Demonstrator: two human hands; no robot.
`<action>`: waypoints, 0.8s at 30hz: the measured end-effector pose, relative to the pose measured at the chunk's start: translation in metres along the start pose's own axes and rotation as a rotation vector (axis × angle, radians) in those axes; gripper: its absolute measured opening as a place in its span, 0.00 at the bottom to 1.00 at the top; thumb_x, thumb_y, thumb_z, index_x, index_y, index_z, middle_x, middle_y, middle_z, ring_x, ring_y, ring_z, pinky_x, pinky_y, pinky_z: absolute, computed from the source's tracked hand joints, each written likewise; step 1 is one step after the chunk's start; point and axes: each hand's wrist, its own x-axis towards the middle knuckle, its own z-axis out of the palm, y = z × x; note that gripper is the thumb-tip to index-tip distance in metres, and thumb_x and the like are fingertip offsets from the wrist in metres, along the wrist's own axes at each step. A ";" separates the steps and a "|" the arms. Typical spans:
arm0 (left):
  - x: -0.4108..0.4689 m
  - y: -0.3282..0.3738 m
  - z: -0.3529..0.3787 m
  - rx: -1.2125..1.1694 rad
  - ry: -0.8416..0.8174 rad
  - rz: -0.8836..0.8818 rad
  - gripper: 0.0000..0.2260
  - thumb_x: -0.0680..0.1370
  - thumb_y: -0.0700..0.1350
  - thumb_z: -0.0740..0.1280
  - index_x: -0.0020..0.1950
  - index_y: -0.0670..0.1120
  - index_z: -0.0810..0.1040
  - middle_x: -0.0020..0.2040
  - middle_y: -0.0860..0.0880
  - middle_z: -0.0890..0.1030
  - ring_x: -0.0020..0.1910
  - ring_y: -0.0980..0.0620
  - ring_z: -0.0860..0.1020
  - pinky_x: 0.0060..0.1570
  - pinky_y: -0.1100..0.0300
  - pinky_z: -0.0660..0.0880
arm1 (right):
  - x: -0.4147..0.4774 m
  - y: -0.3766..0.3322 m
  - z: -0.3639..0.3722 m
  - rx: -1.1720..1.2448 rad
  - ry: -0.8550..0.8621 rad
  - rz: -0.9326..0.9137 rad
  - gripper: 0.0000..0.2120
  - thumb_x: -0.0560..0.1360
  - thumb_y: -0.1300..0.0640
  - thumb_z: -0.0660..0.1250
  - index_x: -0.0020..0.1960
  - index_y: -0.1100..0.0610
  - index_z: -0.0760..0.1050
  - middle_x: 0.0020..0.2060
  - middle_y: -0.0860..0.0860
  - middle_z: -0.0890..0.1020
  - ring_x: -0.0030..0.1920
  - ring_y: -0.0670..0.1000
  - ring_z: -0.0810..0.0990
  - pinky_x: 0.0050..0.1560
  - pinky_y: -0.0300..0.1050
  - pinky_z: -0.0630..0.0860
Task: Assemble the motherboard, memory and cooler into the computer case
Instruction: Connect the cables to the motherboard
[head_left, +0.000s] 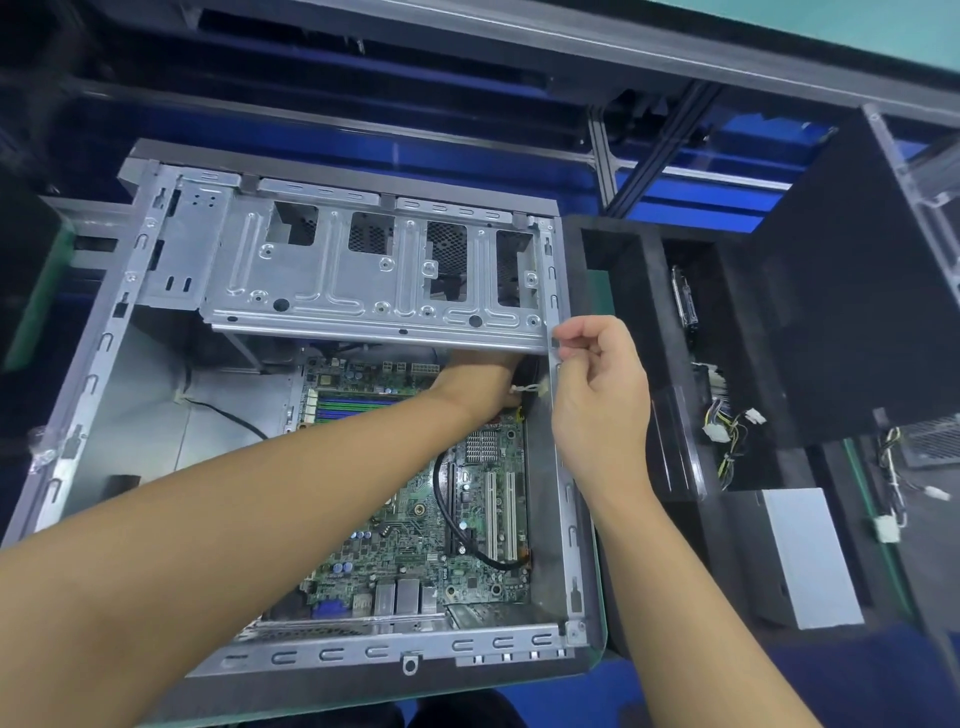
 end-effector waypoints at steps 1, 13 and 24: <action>-0.001 -0.001 0.001 -0.006 0.022 0.005 0.21 0.78 0.47 0.68 0.68 0.48 0.68 0.59 0.42 0.77 0.56 0.40 0.77 0.52 0.47 0.76 | 0.000 0.000 0.000 -0.006 -0.001 0.001 0.16 0.78 0.73 0.56 0.49 0.54 0.75 0.49 0.54 0.80 0.48 0.44 0.78 0.49 0.29 0.70; -0.001 -0.009 0.012 -0.049 0.177 0.117 0.18 0.75 0.43 0.71 0.63 0.47 0.71 0.54 0.42 0.78 0.49 0.40 0.78 0.40 0.54 0.71 | 0.000 0.001 0.000 -0.005 0.005 -0.001 0.16 0.78 0.73 0.57 0.50 0.55 0.75 0.49 0.54 0.80 0.48 0.43 0.78 0.48 0.29 0.70; 0.006 -0.011 0.011 -0.057 0.133 0.111 0.21 0.76 0.46 0.71 0.67 0.45 0.71 0.60 0.42 0.77 0.57 0.40 0.77 0.54 0.48 0.75 | 0.000 0.003 0.001 0.004 0.011 -0.001 0.16 0.77 0.73 0.56 0.50 0.54 0.75 0.49 0.53 0.80 0.48 0.42 0.78 0.50 0.31 0.71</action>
